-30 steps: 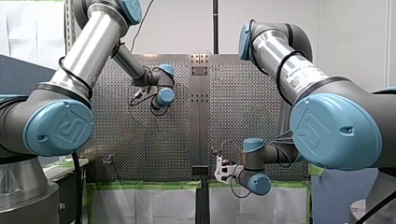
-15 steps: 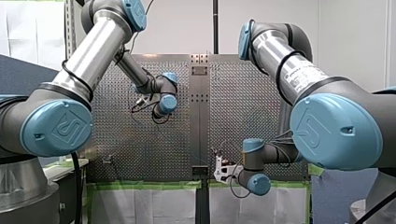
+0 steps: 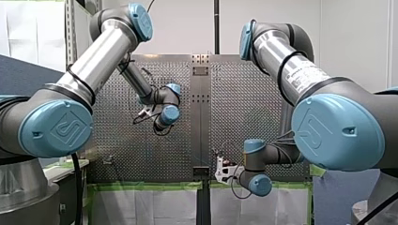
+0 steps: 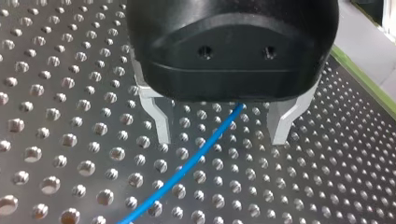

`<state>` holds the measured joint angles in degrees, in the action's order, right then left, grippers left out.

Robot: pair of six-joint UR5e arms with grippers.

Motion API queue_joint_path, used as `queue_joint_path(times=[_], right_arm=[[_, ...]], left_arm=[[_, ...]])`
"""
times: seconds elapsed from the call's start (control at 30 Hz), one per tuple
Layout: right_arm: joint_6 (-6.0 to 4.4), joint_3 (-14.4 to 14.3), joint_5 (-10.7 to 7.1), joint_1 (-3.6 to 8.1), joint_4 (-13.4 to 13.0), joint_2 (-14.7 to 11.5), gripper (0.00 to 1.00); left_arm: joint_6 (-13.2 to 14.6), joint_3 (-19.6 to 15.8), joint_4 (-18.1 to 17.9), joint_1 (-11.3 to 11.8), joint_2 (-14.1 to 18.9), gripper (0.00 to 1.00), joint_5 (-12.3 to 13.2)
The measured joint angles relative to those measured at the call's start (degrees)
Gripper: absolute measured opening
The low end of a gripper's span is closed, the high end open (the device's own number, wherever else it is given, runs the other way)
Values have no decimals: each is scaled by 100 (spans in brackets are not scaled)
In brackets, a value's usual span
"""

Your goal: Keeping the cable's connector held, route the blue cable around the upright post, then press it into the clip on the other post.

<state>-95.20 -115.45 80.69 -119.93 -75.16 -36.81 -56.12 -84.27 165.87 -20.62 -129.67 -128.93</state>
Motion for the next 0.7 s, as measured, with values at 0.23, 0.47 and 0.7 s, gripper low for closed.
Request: queue_joint_path(times=[0.23, 0.47, 0.7], right_arm=[[0, -1, 0, 0, 0, -1, 0], [4, -1, 0, -1, 0, -1, 0], [12, -3, 0, 0, 4, 0, 0]], left_arm=[[-329, 0, 90, -42, -209, 100, 105], [-635, 0, 125, -143, -433, 100, 224], [-917, 0, 284, -213, -721, 100, 439]])
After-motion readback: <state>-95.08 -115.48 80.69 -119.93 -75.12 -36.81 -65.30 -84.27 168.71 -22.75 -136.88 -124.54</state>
